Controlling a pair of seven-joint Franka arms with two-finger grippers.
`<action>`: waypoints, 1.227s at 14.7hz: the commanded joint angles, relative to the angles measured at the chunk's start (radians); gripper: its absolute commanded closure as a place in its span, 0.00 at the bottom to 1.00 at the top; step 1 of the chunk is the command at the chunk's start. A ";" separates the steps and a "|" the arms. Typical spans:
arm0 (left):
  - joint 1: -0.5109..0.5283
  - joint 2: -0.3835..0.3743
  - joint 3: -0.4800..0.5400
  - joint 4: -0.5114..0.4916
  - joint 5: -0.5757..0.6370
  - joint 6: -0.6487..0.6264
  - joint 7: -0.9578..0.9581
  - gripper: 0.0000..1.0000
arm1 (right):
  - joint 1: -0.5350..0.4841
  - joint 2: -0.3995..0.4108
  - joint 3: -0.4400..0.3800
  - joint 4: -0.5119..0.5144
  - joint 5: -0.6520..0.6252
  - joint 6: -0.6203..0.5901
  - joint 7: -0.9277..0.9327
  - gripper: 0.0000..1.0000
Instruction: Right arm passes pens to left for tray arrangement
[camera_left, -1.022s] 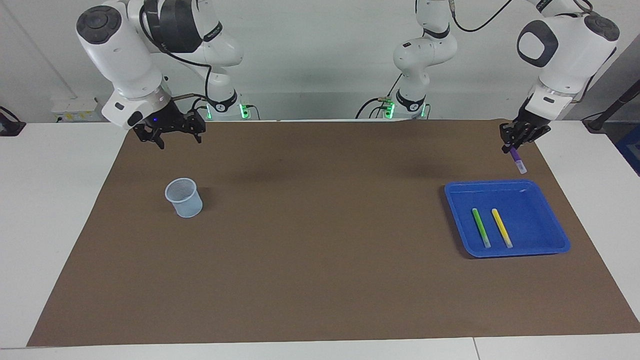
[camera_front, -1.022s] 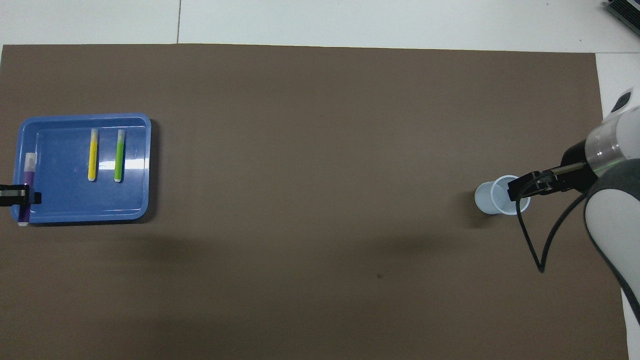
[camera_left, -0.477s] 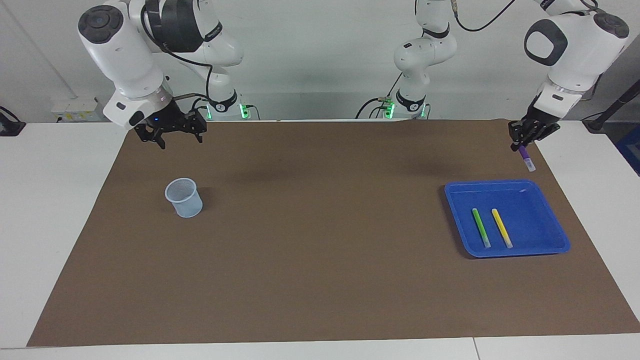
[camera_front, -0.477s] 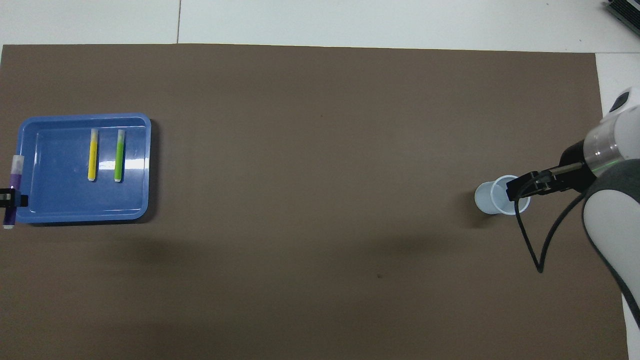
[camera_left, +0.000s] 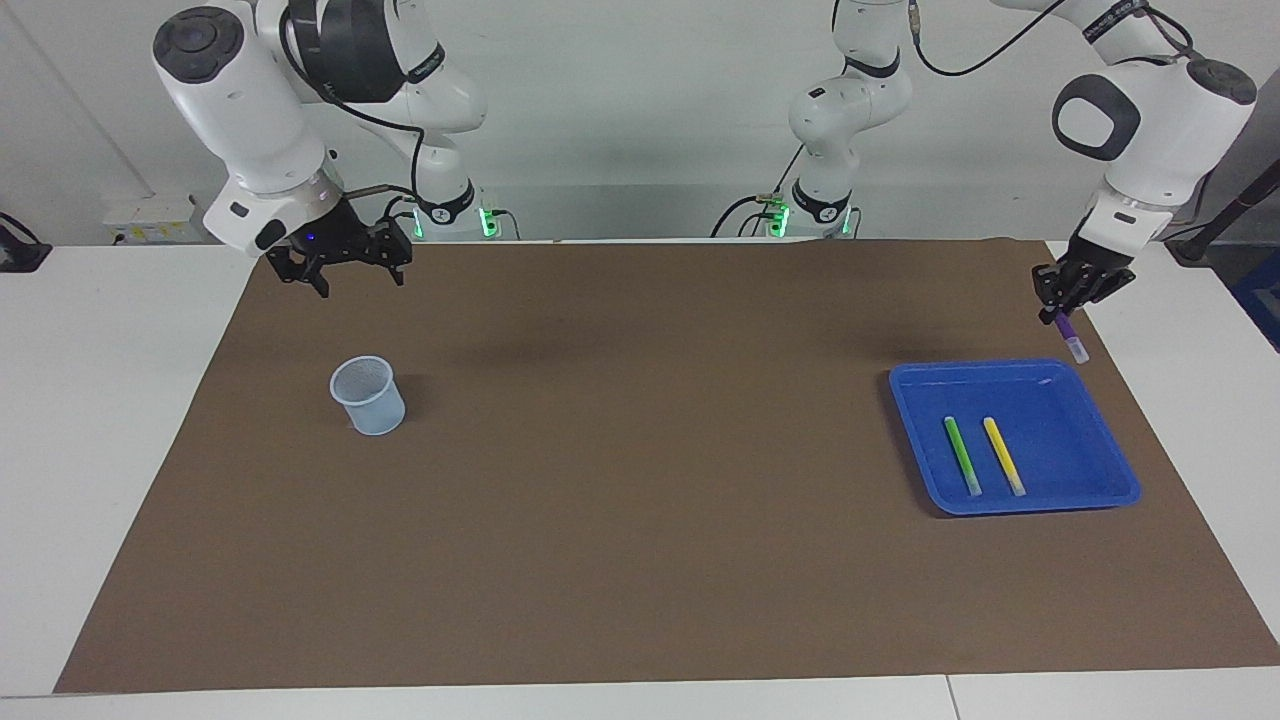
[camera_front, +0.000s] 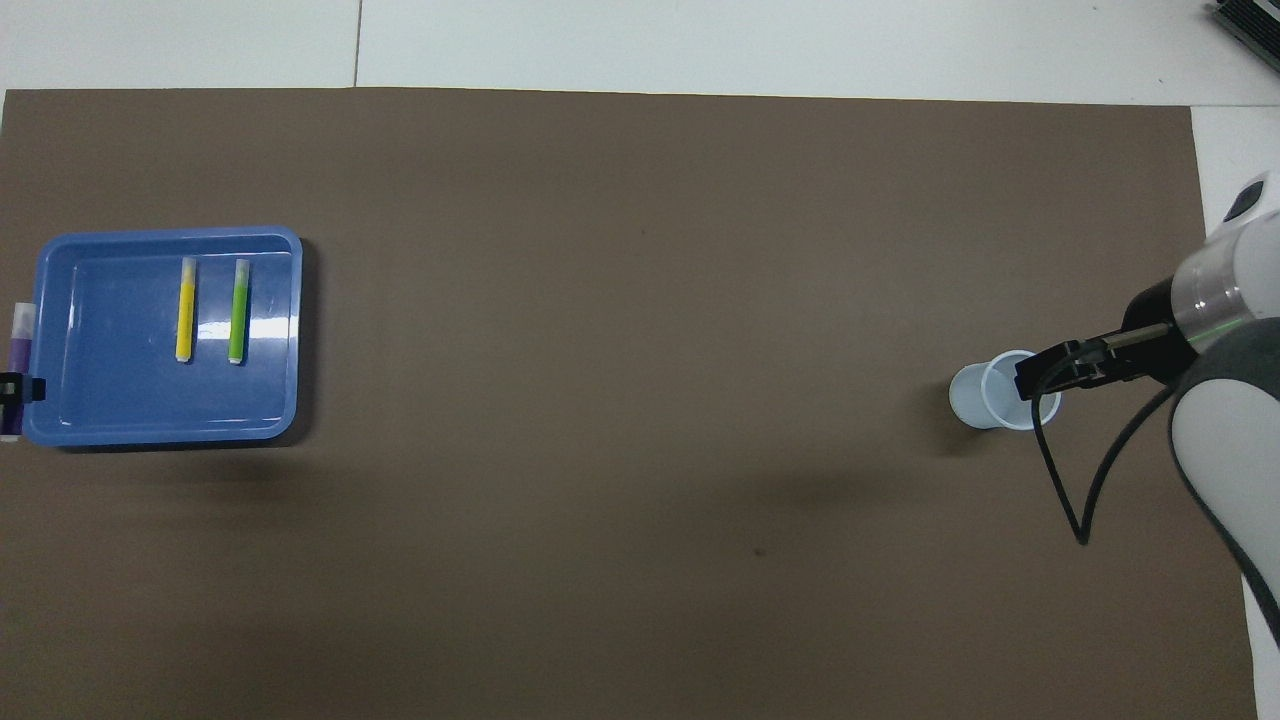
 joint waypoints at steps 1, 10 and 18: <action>0.023 0.034 -0.006 -0.005 0.018 0.066 0.035 1.00 | -0.001 0.005 -0.007 0.018 -0.016 -0.020 -0.013 0.00; 0.038 0.145 -0.006 -0.004 0.018 0.227 0.092 1.00 | -0.001 0.007 -0.007 0.018 -0.016 -0.020 -0.013 0.00; 0.038 0.235 -0.006 -0.004 0.017 0.307 0.010 1.00 | -0.001 0.007 -0.008 0.018 -0.016 -0.020 -0.013 0.00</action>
